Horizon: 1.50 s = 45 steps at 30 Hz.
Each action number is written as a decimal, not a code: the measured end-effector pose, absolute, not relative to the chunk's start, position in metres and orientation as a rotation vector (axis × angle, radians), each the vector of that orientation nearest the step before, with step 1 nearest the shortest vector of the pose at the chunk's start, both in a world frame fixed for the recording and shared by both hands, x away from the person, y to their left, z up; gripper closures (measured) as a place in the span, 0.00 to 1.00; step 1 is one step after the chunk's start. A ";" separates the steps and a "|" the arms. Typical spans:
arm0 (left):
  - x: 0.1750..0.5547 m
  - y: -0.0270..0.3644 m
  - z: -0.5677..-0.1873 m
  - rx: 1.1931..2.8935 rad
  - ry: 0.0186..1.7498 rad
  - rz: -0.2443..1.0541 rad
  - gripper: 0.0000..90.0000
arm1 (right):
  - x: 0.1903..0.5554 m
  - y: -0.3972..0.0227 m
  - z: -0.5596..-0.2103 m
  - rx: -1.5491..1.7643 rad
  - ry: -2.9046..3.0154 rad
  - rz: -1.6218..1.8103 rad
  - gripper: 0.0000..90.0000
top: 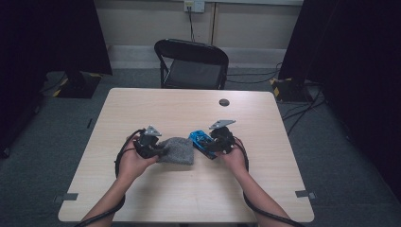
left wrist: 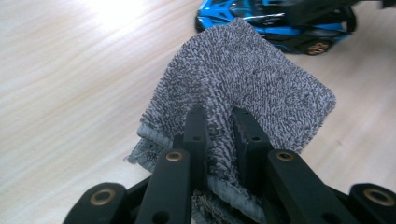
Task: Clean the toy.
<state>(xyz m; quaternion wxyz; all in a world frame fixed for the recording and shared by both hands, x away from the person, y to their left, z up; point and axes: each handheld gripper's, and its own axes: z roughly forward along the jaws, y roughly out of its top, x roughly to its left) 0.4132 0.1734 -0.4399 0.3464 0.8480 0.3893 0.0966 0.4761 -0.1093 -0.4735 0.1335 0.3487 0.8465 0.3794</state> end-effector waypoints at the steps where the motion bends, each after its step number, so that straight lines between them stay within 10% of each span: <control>1: 0.411 0.172 -0.440 2.194 1.007 0.240 0.86 | 0.477 -0.108 -0.475 1.000 2.461 1.088 0.45; 18: 0.386 0.104 -0.456 2.279 0.760 0.041 0.86 | 0.476 -0.105 -0.480 0.994 2.462 1.063 0.47; 45: 0.444 0.122 -0.462 2.286 0.987 0.296 0.86 | 0.469 -0.108 -0.483 0.978 2.424 1.092 0.47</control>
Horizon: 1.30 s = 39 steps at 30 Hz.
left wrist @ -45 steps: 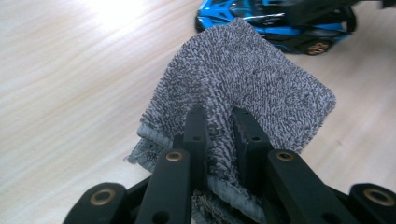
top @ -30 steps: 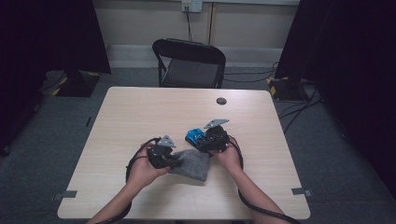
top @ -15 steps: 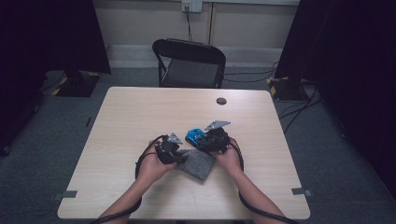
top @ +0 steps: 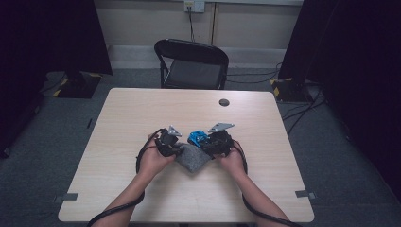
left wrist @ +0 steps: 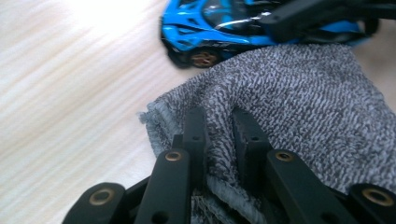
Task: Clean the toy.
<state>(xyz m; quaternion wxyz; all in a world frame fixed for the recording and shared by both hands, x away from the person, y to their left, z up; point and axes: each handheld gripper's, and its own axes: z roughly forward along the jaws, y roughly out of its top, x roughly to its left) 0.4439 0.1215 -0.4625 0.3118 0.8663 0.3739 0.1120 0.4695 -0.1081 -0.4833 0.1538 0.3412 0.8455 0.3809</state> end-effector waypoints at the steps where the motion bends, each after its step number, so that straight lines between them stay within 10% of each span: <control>1: 0.446 0.123 -0.462 2.288 0.994 0.304 0.86 | 0.469 -0.108 -0.483 0.976 2.423 1.091 0.47; 39: 0.479 0.189 -0.460 2.110 1.286 0.441 0.87 | 0.468 -0.110 -0.485 0.977 2.407 1.116 0.47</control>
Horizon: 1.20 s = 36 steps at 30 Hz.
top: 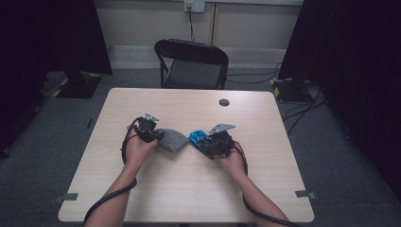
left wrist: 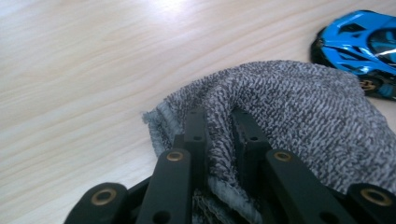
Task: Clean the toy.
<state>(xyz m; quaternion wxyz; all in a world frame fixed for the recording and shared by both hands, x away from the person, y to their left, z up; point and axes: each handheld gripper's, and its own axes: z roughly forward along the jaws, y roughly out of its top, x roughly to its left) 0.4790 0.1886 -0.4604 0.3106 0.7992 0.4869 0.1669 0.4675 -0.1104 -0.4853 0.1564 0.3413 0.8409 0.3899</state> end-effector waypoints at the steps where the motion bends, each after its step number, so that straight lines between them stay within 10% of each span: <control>1: 0.479 0.191 -0.460 2.098 1.292 0.444 0.87 | 0.468 -0.110 -0.485 0.977 2.408 1.116 0.47; 36: 0.420 0.181 -0.429 2.104 1.058 0.305 0.87 | 0.468 -0.111 -0.486 0.986 2.407 1.124 0.47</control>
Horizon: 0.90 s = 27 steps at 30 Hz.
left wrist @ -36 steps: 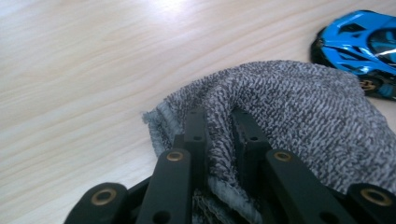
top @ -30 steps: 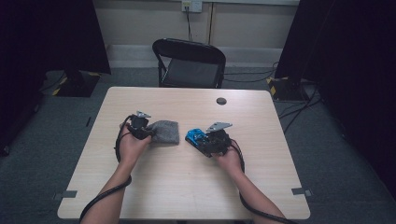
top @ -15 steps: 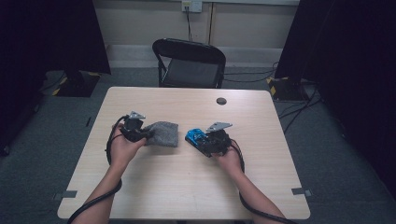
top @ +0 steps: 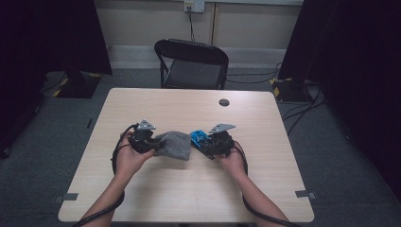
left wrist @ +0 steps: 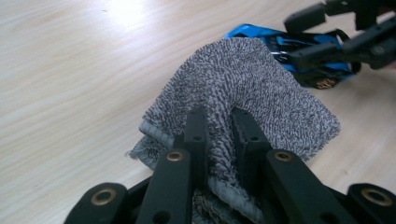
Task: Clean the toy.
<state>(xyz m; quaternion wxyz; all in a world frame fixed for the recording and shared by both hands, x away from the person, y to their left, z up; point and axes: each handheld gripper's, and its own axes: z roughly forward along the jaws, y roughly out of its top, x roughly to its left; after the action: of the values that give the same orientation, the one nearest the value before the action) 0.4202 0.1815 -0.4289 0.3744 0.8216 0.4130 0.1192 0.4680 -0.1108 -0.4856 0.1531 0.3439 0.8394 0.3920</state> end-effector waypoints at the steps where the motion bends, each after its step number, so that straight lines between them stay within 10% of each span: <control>1: 0.419 0.179 -0.430 2.105 1.052 0.299 0.87 | 0.468 -0.111 -0.486 0.990 2.408 1.125 0.47; 27: 0.380 0.108 -0.459 2.260 0.795 0.107 0.87 | 0.469 -0.112 -0.486 1.000 2.410 1.134 0.47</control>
<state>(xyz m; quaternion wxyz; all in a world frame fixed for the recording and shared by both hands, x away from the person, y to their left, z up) 0.3804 0.1077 -0.4589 0.3635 0.8780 0.3088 0.0417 0.4688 -0.1119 -0.4858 0.1477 0.3475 0.8379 0.3942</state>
